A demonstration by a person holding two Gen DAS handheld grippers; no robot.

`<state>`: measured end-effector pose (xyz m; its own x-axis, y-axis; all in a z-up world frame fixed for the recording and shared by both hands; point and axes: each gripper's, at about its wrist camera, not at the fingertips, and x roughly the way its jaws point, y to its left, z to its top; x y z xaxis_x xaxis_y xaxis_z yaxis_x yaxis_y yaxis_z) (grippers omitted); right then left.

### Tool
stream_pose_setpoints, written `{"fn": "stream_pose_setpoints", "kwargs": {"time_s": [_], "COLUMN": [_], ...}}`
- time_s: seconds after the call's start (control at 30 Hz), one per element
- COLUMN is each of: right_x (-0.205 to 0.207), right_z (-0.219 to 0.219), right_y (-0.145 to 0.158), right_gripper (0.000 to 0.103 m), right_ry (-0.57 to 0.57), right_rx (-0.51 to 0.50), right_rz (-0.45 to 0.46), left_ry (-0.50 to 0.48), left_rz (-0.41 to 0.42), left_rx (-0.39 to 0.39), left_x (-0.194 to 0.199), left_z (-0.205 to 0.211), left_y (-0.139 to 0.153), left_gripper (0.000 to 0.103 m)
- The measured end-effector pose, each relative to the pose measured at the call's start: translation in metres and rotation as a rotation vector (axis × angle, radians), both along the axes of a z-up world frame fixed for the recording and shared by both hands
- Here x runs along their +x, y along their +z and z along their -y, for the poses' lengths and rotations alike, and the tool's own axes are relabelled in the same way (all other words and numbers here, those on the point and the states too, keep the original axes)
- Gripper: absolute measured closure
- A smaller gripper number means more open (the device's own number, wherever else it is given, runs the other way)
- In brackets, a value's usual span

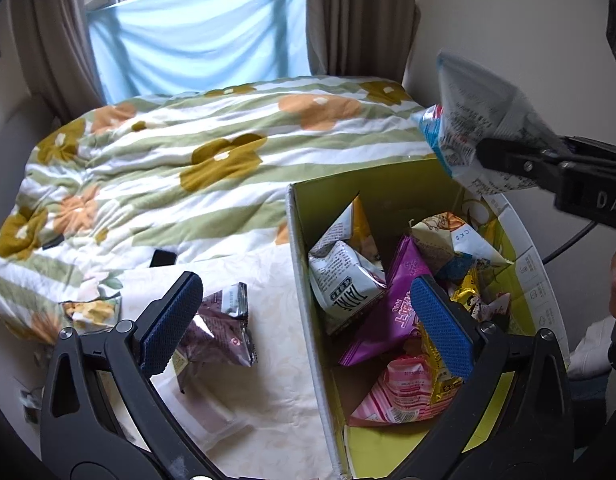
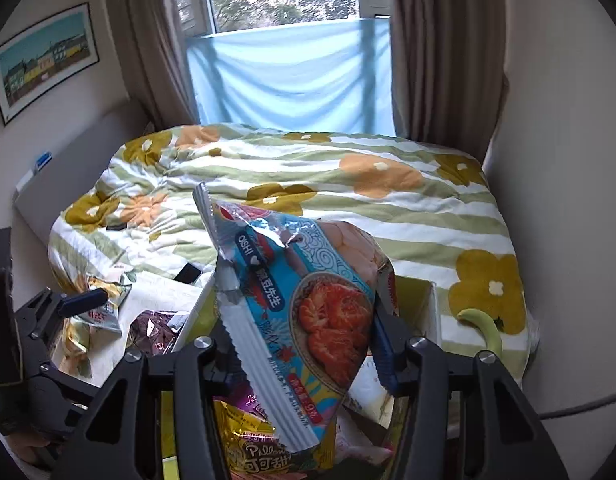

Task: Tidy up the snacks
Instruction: 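Lower both bags into the box and open both tools, then move both tools back over the remaining snacks on the table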

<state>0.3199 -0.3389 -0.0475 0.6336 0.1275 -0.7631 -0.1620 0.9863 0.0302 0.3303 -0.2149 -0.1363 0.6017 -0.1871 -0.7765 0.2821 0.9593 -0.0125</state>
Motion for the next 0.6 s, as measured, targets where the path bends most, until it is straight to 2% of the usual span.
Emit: {"fn": "stream_pose_setpoints", "kwargs": {"time_s": [0.07,0.1,0.13,0.37,0.6], "right_x": [-0.002,-0.007,-0.012,-0.036,-0.057], "right_z": [-0.005,-0.007,-0.008,0.004,0.015], "right_y": [-0.004,-0.005,-0.006,-0.021,-0.012], "right_gripper": [0.028,0.008,0.0,0.0,0.0], "right_ry": [0.016,0.031,0.04,0.011,-0.028], "right_rx": [-0.003,0.014,0.029,0.079,0.074], "right_rz": [0.012,0.029,0.039,0.034,0.061], "left_ry": [0.006,0.01,0.011,0.017,0.01], "left_rz": [0.003,0.004,0.003,-0.003,0.019], "left_rx": [0.001,0.001,0.003,0.006,-0.003], "left_x": [-0.003,-0.005,-0.006,-0.018,-0.031], "left_z": [-0.003,-0.005,-0.005,-0.008,-0.006], "left_y": [0.002,0.002,0.002,-0.005,0.001], "left_gripper": [0.0,0.0,0.0,0.0,0.0]}}
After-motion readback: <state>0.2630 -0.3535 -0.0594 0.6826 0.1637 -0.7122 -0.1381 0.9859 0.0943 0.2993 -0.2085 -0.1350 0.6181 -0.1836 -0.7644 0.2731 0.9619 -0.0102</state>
